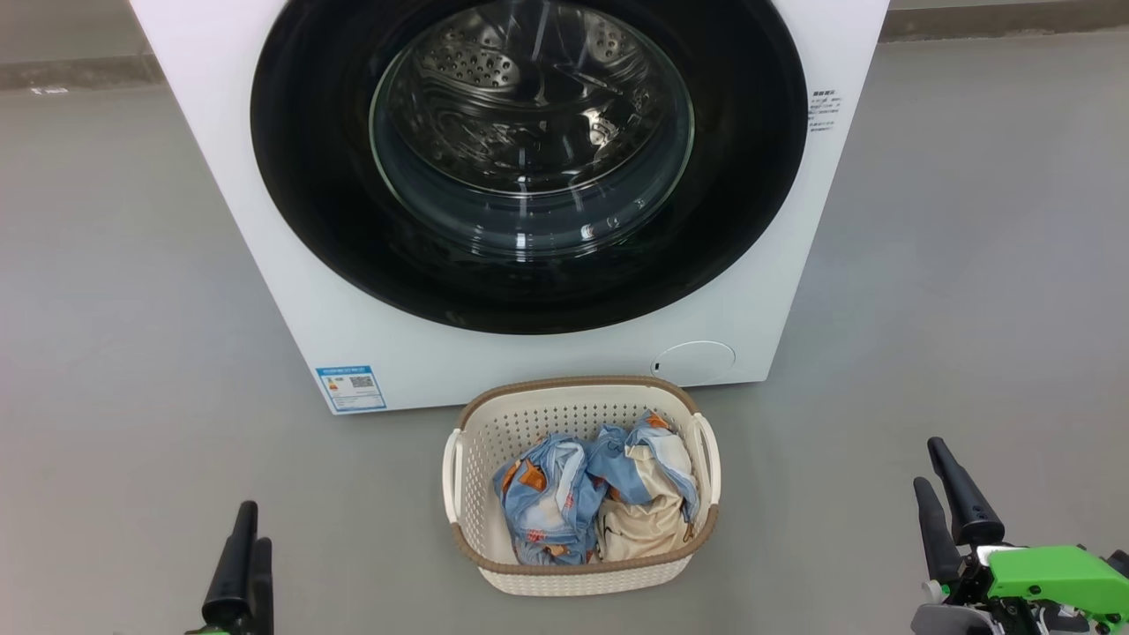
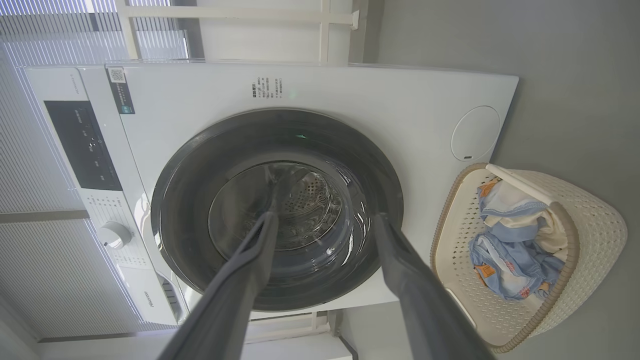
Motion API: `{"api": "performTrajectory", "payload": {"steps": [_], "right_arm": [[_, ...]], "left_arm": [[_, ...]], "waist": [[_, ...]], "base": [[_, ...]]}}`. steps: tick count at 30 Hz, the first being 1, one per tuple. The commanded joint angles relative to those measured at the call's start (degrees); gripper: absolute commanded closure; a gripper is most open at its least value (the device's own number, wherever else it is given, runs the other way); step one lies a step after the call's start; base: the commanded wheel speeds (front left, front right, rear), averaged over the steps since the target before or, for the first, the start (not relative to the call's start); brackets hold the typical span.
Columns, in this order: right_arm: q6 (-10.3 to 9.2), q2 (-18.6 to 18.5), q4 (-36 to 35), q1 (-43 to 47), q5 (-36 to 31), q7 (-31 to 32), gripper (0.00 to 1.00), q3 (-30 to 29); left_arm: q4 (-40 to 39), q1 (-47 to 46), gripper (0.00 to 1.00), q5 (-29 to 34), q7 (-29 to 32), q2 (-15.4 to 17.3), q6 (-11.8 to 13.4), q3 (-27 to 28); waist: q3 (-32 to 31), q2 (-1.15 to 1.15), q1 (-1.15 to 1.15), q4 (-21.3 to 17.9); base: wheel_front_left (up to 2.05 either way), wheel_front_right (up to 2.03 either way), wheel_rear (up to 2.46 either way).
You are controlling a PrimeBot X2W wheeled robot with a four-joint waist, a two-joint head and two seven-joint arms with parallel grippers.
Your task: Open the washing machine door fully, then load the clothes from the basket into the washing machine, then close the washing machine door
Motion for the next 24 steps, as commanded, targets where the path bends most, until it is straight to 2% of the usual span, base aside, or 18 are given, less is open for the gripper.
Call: {"api": "performTrajectory", "payload": {"steps": [1,14,24], "right_arm": [[0.07,-1.11,-1.98,-2.87,-1.35,-0.61,0.00,0.67],[0.10,-2.47,-4.49,-3.94,-4.87,-2.91,0.00,3.14],[0.13,-3.61,-7.39,-4.59,-11.21,-4.73,0.00,4.81]], "left_arm": [[-2.11,-2.61,0.00,0.54,-0.75,1.08,-0.13,0.04],[-3.79,-3.29,0.00,2.76,-3.28,2.39,-0.15,-1.57],[-4.62,-4.21,0.00,6.96,-5.58,4.22,-0.17,-3.84]], "waist": [[-0.02,0.00,0.00,-0.02],[0.03,0.00,0.00,-0.19],[0.17,0.00,0.00,-0.25]], "base": [[0.00,0.00,0.00],[0.00,0.00,0.00],[0.00,0.00,0.00]]}}
